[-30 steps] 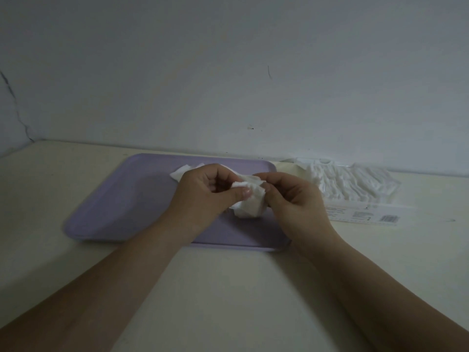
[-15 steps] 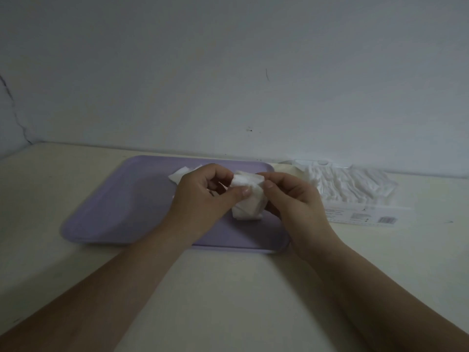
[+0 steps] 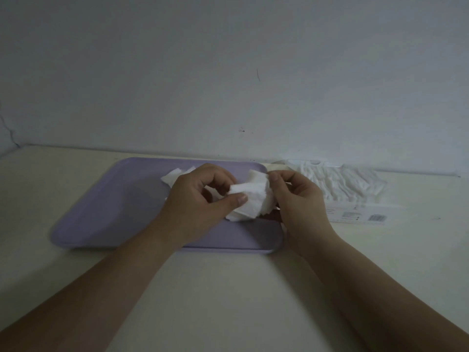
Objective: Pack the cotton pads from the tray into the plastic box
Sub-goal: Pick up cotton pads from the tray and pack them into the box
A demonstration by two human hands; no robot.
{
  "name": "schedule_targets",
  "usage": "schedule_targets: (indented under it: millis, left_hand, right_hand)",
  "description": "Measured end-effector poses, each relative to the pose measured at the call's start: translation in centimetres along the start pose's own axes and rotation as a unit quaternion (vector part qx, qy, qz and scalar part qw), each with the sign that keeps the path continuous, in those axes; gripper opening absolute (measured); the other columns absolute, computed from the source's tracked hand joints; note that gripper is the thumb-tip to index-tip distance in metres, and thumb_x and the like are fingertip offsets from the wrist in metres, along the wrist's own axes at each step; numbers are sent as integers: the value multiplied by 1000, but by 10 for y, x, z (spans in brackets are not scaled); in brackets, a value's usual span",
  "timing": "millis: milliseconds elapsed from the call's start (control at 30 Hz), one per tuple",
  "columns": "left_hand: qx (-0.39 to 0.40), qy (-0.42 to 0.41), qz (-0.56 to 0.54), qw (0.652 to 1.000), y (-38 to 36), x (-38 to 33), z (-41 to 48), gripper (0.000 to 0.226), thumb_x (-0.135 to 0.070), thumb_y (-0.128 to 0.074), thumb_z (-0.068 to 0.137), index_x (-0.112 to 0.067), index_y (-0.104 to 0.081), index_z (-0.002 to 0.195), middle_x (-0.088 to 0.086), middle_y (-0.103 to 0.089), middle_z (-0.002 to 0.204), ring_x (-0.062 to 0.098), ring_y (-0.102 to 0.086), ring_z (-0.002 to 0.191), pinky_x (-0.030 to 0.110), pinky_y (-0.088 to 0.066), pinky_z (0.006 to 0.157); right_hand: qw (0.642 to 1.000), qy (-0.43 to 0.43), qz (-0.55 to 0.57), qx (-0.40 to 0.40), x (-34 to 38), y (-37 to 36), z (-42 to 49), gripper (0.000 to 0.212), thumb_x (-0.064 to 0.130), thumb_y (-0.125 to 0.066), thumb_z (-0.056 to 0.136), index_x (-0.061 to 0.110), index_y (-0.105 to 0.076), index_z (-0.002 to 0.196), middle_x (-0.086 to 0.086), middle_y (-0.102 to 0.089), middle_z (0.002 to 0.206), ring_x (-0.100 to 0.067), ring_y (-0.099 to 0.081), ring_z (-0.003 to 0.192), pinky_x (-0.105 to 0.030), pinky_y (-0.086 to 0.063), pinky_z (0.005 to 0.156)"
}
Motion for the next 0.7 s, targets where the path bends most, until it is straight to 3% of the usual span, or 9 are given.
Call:
schedule_targets:
  millis: [67, 167, 333, 467, 600, 700]
  left_hand:
    - [-5, 48, -73, 996, 3, 1, 3, 26, -18, -89, 72, -8, -67, 79, 24, -70, 90, 23, -56, 70, 43, -50, 69]
    - [17, 81, -117, 990, 2, 0, 3, 22, -16, -90, 70, -14, -69, 76, 23, -70, 86, 29, -61, 79, 53, -56, 78]
    - [12, 61, -53, 997, 0, 6, 3, 26, -9, -90, 76, -24, -68, 72, -10, -65, 68, 5, -53, 61, 18, -47, 62]
    - [-25, 73, -20, 997, 3, 9, 3, 26, -17, -93, 74, -24, -72, 87, -3, -68, 74, 7, -53, 63, 19, -46, 59]
    - [-18, 74, -36, 996, 1, 8, 2, 37, -12, -92, 75, -20, -73, 106, -5, -74, 91, 3, -62, 70, 14, -51, 65]
    - [-20, 61, -12, 998, 1, 6, 2, 38, -9, -92, 74, -17, -74, 107, 1, -71, 89, 5, -60, 68, 15, -50, 64]
  right_hand:
    - [999, 16, -27, -6, 1, 2, 1, 12, 20, -67, 100, 12, -73, 94, -11, -76, 87, -23, -73, 75, -43, -61, 57]
    - [998, 36, -38, 20, 4, -2, -2, 11, 20, -66, 101, 17, -74, 94, -10, -76, 85, -22, -74, 73, -44, -61, 53]
    - [996, 30, -17, 77, 7, -13, -9, 21, 14, -62, 103, 22, -75, 88, -5, -76, 84, -21, -75, 77, -43, -61, 56]
    - [996, 10, -5, 89, 8, -13, -10, 25, 13, -59, 104, 19, -75, 86, -6, -75, 86, -25, -74, 82, -39, -61, 60]
    - [996, 4, -7, 91, 8, -14, -9, 22, 12, -59, 104, 15, -74, 88, -6, -74, 84, -21, -72, 77, -39, -61, 62]
    - [996, 7, -10, 84, 7, -14, -9, 18, 12, -61, 103, 14, -74, 91, -9, -74, 86, -24, -72, 80, -42, -61, 66]
Point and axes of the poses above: each hand's wrist, its own z-axis towards the middle knuckle, its own y-axis out of the back of the hand, x = y × z, the point moved 3 cm from there along z, towards the middle knuckle
